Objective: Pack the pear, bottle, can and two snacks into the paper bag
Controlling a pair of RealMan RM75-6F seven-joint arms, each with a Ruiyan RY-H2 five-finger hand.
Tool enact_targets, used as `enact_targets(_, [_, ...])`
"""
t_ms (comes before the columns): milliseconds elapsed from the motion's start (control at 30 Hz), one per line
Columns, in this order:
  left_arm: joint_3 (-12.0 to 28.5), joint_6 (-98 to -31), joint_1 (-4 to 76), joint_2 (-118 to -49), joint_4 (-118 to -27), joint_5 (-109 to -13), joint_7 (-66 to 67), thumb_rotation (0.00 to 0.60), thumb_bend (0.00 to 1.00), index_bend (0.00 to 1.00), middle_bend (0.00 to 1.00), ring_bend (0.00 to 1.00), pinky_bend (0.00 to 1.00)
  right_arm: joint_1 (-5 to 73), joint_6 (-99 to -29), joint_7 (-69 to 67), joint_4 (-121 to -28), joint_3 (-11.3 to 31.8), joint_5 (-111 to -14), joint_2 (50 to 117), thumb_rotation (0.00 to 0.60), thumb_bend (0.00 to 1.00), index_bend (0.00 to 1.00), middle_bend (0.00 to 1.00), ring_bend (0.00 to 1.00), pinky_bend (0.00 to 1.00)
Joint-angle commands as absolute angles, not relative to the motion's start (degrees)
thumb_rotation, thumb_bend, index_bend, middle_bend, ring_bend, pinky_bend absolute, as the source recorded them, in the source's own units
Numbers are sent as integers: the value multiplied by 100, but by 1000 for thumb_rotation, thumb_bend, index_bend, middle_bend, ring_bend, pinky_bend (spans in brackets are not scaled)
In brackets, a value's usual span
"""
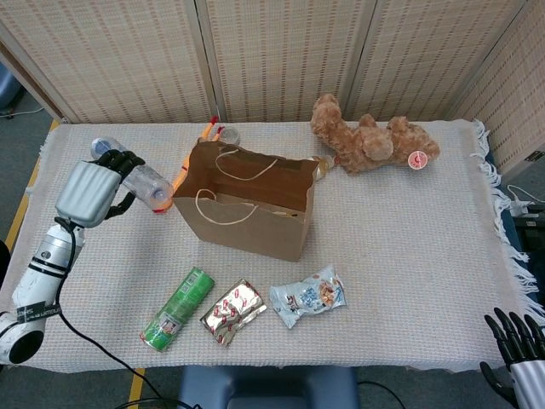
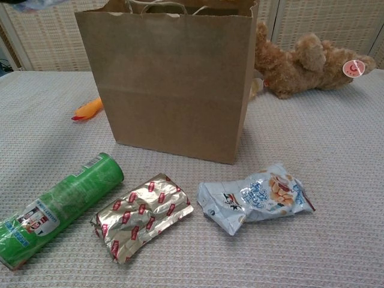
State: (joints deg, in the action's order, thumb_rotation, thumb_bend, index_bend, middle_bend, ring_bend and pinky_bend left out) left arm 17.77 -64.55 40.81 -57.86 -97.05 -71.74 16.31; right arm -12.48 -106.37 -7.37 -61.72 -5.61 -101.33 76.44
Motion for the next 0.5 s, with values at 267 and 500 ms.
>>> enact_targets(267, [2182, -6646, 4616, -6027, -10813, -6927, 2304, 600, 633, 647, 652, 578, 683, -1244, -10609, -779, -6181, -560, -10106, 7631, 600, 231, 0, 0, 0, 0])
enact_targets(500, [2111, -6721, 4731, -6228, -11250, -7058, 2573, 600, 633, 646, 651, 578, 686, -1251, -10613, -814, -6161, -560, -10094, 7638, 600, 231, 0, 0, 0, 0])
